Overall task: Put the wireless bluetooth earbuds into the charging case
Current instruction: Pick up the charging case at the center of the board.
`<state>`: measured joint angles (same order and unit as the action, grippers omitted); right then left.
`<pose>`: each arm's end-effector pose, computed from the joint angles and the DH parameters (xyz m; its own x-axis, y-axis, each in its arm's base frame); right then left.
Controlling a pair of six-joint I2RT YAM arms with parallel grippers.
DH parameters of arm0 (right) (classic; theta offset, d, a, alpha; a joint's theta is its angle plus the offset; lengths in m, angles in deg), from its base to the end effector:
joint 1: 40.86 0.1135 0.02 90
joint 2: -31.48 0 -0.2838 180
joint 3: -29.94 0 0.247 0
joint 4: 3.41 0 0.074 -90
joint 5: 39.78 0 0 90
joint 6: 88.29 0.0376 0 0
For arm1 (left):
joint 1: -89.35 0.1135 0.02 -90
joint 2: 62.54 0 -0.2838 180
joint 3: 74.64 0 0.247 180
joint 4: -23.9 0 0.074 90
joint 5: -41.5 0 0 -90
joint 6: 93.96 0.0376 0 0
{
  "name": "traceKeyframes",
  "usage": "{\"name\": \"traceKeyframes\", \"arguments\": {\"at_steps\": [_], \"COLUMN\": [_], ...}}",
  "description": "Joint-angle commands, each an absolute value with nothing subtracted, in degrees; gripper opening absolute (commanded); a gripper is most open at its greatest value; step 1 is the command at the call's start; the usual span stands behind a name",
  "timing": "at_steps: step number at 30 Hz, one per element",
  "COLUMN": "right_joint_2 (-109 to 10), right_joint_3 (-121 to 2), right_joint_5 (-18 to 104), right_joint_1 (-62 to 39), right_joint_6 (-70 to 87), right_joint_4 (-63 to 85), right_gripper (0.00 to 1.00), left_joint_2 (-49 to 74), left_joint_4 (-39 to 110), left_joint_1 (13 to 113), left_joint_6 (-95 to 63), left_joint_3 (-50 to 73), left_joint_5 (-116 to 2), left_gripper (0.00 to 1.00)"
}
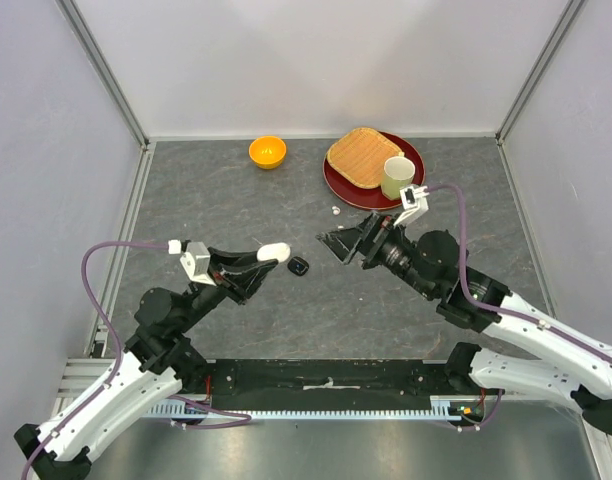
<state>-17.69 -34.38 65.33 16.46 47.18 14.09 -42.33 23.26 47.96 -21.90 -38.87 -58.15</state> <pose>0.1071 0.1488 0.3883 -0.4946 0.5037 -0.7083 -0.4555 0.5439 0.7048 0.0696 -0.0697 0.3088 -0.0388 -0.3705 -0.9280 0.7995 0.5456 -0.2513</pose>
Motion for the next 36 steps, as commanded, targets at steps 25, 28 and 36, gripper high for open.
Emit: {"name": "traceKeyframes", "arguments": {"at_steps": [25, 28, 36], "right_joint_2": [-38.3, -39.7, -40.9], "right_joint_3": [-27.4, -27.5, -27.3], "right_joint_5": [29.1, 28.2, 27.7], "right_joint_1": [10.9, 10.9, 11.0], "right_joint_6": [98.1, 99.4, 100.1], "right_joint_4": [-27.8, -30.0, -31.3], "right_gripper": [0.75, 0.71, 0.58], "left_joint_2": [-40.4, -40.0, -39.5], "left_joint_4": [2.9, 2.8, 2.4], "left_joint_1": [47.9, 47.8, 47.8], "left_joint_6": [-12.6, -12.9, -13.1], "left_joint_3": [-44.4, -44.5, -44.6], "left_joint_5": [-64.4, -64.9, -65.6], "left_gripper": [0.02, 0.02, 0.02]}}
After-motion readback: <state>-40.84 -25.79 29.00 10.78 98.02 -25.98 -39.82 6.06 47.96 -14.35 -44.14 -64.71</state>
